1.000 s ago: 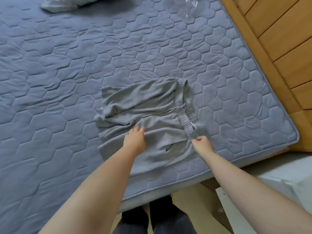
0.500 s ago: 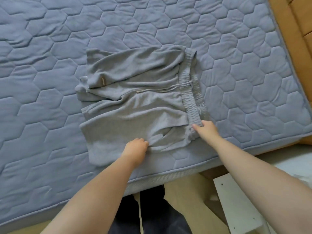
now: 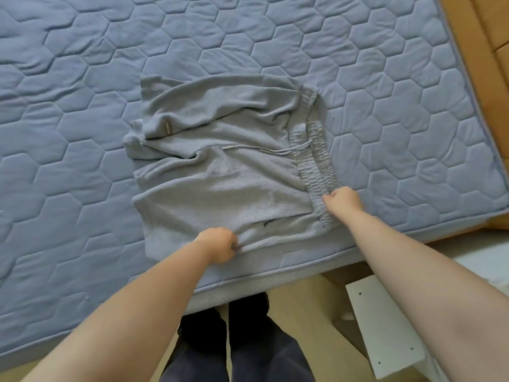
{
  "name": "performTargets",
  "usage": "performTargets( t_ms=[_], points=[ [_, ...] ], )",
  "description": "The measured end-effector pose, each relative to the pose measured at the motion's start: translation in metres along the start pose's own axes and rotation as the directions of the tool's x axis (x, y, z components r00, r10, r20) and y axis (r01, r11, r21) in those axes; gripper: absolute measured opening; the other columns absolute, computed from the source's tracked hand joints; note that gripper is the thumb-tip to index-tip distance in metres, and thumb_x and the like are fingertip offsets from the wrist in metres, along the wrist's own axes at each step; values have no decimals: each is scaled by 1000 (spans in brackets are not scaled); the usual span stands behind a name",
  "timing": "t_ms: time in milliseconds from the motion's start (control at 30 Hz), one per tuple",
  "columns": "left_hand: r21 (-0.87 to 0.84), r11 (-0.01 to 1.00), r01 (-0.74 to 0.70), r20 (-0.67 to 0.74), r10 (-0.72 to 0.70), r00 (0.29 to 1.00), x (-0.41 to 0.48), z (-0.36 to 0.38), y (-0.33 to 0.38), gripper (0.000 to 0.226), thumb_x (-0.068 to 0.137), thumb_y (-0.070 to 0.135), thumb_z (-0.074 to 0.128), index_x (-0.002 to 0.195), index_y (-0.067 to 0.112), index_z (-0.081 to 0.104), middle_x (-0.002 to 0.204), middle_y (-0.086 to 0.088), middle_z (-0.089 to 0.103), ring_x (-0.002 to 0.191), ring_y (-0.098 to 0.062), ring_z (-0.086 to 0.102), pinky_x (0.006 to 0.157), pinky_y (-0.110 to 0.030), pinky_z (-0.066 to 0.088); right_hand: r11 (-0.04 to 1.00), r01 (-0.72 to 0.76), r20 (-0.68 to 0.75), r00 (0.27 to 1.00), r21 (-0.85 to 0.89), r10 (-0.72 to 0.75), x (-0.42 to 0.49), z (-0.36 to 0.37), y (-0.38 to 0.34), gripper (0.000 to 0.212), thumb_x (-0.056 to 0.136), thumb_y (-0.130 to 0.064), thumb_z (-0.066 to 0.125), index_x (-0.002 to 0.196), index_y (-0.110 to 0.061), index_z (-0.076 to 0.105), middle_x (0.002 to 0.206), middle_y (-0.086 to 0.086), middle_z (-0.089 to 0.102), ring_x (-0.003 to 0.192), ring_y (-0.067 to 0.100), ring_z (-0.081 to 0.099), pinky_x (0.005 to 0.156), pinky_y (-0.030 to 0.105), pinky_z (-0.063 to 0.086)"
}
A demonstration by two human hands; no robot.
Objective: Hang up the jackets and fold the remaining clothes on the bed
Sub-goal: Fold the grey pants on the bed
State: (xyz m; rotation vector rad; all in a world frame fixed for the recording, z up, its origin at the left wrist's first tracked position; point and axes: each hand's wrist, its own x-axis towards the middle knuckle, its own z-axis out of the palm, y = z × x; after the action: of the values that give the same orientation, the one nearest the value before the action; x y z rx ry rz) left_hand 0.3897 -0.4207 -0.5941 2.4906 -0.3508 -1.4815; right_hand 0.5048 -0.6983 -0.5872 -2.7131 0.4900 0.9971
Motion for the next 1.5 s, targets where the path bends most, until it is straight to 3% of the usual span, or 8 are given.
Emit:
performTargets(
  t_ms=[100, 200, 400, 633, 800, 933, 1233, 1500],
  points=[
    [-124, 992, 5, 23, -2, 1000, -2, 9, -8, 29, 93, 16, 44, 112, 16, 67, 114, -4, 65, 106, -26, 57, 91, -35, 47, 972, -197, -119, 976, -128, 182, -5, 9, -1, 35, 96, -20, 45, 125, -5, 56, 135, 16, 51, 126, 33, 46, 101, 40, 37],
    [-308, 949, 74, -156, -127, 980, -8, 10, -20, 32, 94, 12, 41, 116, 17, 64, 117, -5, 64, 107, -26, 57, 90, -33, 47, 964, -21, -345, 936, -264, -74, -15, 20, -16, 41, 93, -12, 45, 134, -7, 42, 143, 16, 37, 131, 33, 33, 110, 45, 28],
    [-486, 864, 132, -473, -387, 792, -26, -4, -57, 33, 92, 5, 42, 115, 11, 64, 114, -7, 59, 106, -28, 55, 85, -31, 42, 683, 444, 17, 845, -581, -535, -29, 45, -69, 60, 92, -17, 43, 148, -15, 23, 159, 10, 10, 146, 29, 5, 117, 50, 6],
    [-752, 658, 42, -573, -683, 453, -43, -54, -119, 29, 88, 1, 46, 107, 6, 67, 112, -11, 61, 105, -29, 56, 83, -27, 37, 811, 420, -178, 835, -407, -521, -16, 33, -135, 49, 87, -16, 50, 135, -9, 42, 151, 13, 29, 142, 28, 20, 118, 44, 11],
    [-823, 568, -22, -539, -768, 345, -34, -95, -162, 30, 88, 5, 48, 112, 6, 66, 116, -14, 60, 109, -29, 55, 93, -33, 40, 770, 514, -153, 785, -378, -600, -3, 22, -183, 52, 87, -15, 50, 138, -7, 38, 154, 16, 22, 144, 28, 14, 119, 41, 8],
    [-880, 471, -61, -458, -805, 377, -15, -127, -190, 32, 94, 18, 46, 122, 12, 62, 124, -11, 61, 118, -28, 52, 99, -38, 42, 762, 568, -208, 741, -313, -638, 15, 14, -223, 54, 87, -16, 52, 139, -5, 40, 154, 17, 24, 144, 29, 17, 119, 41, 10],
    [-890, 446, -91, -378, -613, 694, 19, -158, -223, 42, 91, 12, 53, 133, 10, 52, 132, -7, 56, 120, -22, 52, 92, -25, 39, 629, 700, -181, 607, -337, -773, 40, 9, -307, 46, 96, -18, 48, 140, -12, 41, 156, 7, 25, 130, 31, 35, 105, 42, 31],
    [-920, 337, -199, -358, -518, 777, 17, -148, -245, 9, 82, 0, 57, 80, 6, 63, 73, -7, 52, 71, -16, 46, 59, -24, 36, 536, 719, -89, 560, -443, -824, 47, 18, -399, 22, 93, -18, 52, 109, -8, 62, 114, 13, 53, 108, 33, 49, 83, 40, 43]
  ],
)
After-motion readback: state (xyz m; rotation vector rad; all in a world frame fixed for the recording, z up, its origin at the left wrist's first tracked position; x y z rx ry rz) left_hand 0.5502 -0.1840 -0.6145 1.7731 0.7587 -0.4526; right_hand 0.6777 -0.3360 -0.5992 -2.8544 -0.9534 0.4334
